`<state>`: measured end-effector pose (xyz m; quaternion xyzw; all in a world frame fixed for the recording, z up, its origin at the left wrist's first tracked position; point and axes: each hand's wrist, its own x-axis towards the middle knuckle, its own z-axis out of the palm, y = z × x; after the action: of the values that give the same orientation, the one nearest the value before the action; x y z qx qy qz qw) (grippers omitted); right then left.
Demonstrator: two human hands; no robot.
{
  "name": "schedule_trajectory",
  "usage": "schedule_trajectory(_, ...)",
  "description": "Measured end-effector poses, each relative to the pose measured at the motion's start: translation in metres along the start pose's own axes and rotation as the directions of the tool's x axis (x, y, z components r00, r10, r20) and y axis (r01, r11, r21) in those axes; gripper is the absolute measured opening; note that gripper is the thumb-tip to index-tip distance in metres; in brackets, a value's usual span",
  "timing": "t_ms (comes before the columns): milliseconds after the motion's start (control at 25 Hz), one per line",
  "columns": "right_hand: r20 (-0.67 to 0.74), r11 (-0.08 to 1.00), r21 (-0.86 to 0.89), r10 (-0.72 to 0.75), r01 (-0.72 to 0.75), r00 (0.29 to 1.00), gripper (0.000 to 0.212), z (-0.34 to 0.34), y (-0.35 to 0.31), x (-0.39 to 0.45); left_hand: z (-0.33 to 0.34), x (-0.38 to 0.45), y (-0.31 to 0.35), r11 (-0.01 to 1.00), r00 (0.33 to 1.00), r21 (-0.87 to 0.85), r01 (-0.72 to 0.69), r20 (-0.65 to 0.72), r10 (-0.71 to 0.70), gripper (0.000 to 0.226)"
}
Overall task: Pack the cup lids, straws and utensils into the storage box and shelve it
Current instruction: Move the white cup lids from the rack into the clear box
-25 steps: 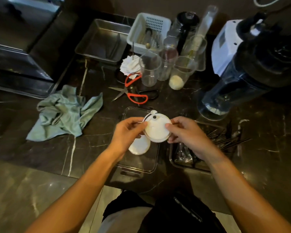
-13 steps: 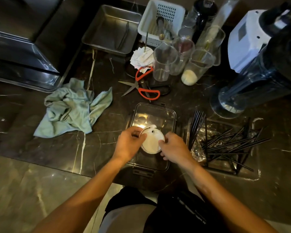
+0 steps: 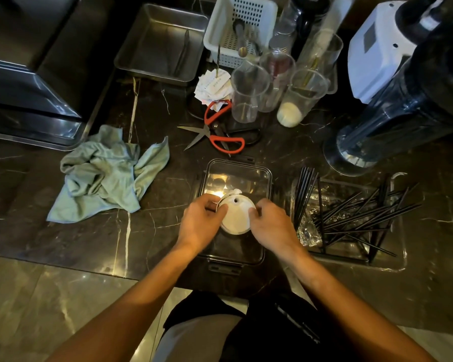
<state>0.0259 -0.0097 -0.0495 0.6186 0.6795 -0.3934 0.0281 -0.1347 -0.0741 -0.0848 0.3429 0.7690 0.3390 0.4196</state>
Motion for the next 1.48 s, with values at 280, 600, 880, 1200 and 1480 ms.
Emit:
schedule_trajectory(280, -0.032, 0.984, -0.177, -0.020, 0.014, 0.999, 0.028, -0.002, -0.016, 0.000, 0.001, 0.004, 0.000, 0.998, 0.998, 0.025, 0.061, -0.018, -0.061, 0.018)
schedule_trajectory(600, -0.003, 0.986, -0.165, 0.017, -0.017, 1.000, 0.030, 0.000, -0.010, 0.005, 0.004, 0.004, 0.000, 0.997, 1.000, 0.068, 0.027, 0.013, -0.028, 0.019)
schedule_trajectory(880, -0.014, 0.985, -0.170, -0.027, 0.024, 1.000, 0.027, -0.004, -0.011, 0.003, -0.001, 0.009, 0.004, 0.991, 0.998, 0.118, 0.057, 0.026, -0.060, 0.025)
schedule_trajectory(1200, -0.106, 0.976, 0.136, -0.156, 0.170, 0.982, 0.015, -0.057, 0.010, -0.019, 0.018, 0.010, 0.064, 0.982, 0.981, 0.009, -0.191, 0.023, 0.191, 0.025)
schedule_trajectory(1480, -0.155, 0.847, 0.526, 0.187, -0.080, 0.970, 0.016, -0.102, 0.087, -0.036, 0.084, -0.006, 0.116, 0.962, 0.928, -0.080, -0.260, 0.254, 0.272, 0.021)
